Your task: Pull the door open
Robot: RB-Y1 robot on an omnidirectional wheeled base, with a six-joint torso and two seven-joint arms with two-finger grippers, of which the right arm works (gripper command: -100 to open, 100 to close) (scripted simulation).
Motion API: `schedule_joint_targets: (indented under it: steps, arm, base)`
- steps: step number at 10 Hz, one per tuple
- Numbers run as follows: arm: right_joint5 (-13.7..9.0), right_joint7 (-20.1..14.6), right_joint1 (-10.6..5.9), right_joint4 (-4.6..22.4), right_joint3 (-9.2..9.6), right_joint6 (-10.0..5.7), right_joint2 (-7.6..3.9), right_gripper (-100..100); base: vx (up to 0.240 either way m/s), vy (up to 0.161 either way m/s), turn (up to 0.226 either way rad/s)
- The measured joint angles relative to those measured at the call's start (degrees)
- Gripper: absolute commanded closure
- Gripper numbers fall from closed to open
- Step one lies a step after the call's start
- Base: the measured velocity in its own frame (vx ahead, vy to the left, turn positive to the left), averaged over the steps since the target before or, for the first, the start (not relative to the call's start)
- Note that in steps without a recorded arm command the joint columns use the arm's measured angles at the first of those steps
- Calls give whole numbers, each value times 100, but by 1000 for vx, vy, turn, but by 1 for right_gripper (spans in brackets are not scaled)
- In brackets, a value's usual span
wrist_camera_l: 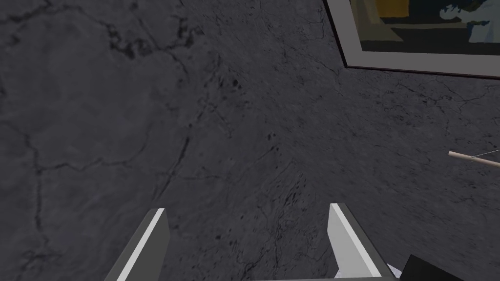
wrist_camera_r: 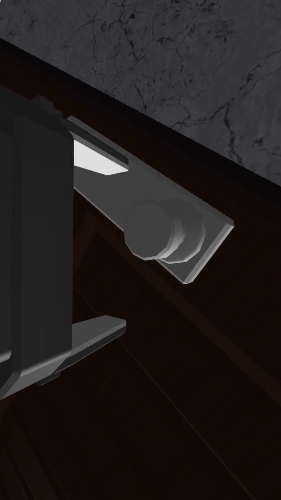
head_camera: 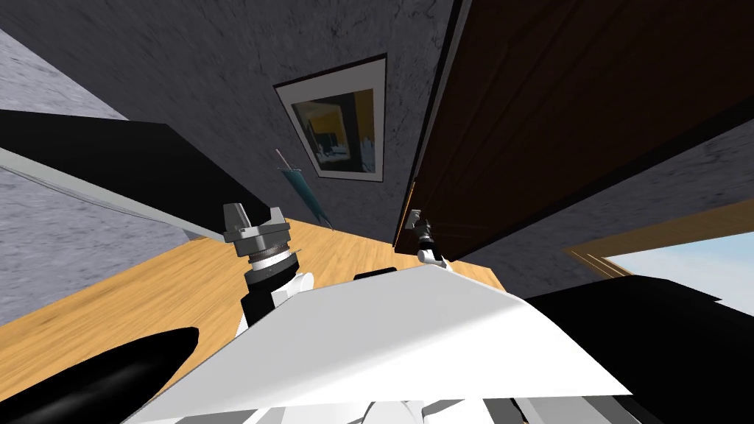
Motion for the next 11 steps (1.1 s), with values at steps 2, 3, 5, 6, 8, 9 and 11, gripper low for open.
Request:
schedule_joint_targets:
  steps: [2, 3, 5, 6, 8, 9, 11]
  arm:
    - [-194, -251, 24, -51, 28, 22, 49, -100]
    - [-347, -411, 40, -93, 48, 41, 90, -100]
    - [-582, -687, 63, -149, 82, 67, 148, -100]
    - [-688, -808, 78, -182, 95, 83, 176, -100]
    - [-957, -1109, 102, -252, 132, 119, 250, -100]
    - [-1086, -1251, 118, -297, 146, 143, 287, -100]
    - [-1296, -1495, 133, -338, 176, 164, 337, -100]
  base:
    - [-63, -14, 61]
    - [-97, -26, 85]
    - [-65, -8, 36]
    - [-75, -2, 73]
    - [-87, -7, 62]
    - [-85, -1, 51]
    - [-74, -2, 41]
